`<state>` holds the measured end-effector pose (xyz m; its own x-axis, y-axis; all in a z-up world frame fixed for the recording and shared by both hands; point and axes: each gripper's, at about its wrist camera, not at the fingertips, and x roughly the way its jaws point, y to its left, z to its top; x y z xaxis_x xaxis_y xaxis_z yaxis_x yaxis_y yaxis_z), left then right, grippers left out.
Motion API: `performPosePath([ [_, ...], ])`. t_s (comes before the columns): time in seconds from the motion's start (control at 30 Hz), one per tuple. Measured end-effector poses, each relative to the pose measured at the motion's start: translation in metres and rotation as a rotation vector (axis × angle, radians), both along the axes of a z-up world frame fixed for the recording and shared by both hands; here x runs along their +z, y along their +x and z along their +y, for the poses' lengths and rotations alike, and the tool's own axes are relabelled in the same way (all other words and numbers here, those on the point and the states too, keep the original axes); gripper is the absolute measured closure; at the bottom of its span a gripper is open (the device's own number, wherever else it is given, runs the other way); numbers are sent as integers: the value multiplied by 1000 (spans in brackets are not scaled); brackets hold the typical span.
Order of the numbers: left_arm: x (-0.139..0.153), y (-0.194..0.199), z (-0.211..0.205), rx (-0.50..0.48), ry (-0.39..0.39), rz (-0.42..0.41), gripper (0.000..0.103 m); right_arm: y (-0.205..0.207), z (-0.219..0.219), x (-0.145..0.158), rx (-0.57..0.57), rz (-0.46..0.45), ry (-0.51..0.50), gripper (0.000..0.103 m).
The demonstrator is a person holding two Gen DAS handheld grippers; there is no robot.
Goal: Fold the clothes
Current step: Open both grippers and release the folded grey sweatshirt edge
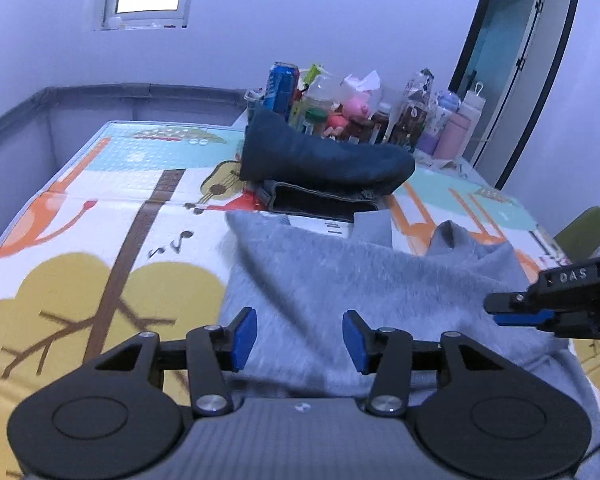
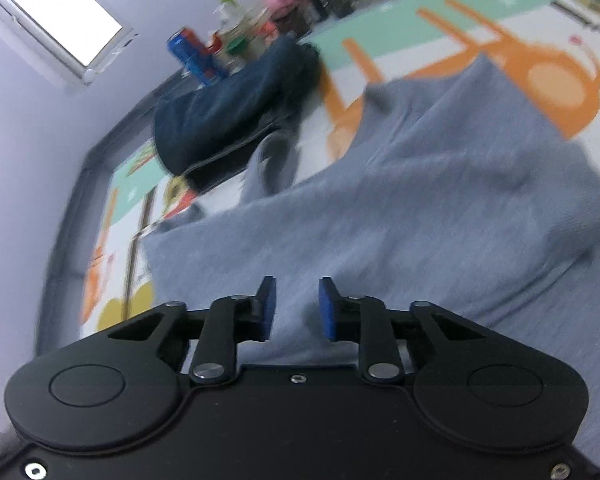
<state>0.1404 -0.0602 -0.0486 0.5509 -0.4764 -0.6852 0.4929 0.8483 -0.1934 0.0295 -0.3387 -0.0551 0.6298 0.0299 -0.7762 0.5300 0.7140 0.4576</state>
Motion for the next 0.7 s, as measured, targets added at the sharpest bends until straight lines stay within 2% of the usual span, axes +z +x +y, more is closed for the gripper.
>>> performPosePath([
  [0.17, -18, 16, -25, -14, -17, 80, 54, 11, -20, -14, -31, 51, -62, 87],
  [0.23, -29, 20, -29, -6, 14, 101, 54, 14, -30, -23, -49, 76, -74, 87],
  [0.33, -45, 24, -27, 20, 49, 140, 59, 13, -47, -36, -89, 118, -102, 87],
  [0.43, -53, 25, -20, 35, 65, 143, 68, 9, -70, -51, -129, 178, -135, 88],
  [0.5, -54, 26, -16, 51, 68, 147, 75, 4, -85, -60, -143, 208, -151, 100],
  [0.57, -55, 28, -13, 70, 70, 156, 82, -2, -98, -63, -153, 211, -167, 103],
  [0.63, -56, 31, -9, 89, 60, 166, 85, -8, -109, -65, -171, 224, -193, 103],
  [0.7, -57, 31, -8, 97, 56, 168, 85, -12, -116, -65, -164, 218, -172, 103],
])
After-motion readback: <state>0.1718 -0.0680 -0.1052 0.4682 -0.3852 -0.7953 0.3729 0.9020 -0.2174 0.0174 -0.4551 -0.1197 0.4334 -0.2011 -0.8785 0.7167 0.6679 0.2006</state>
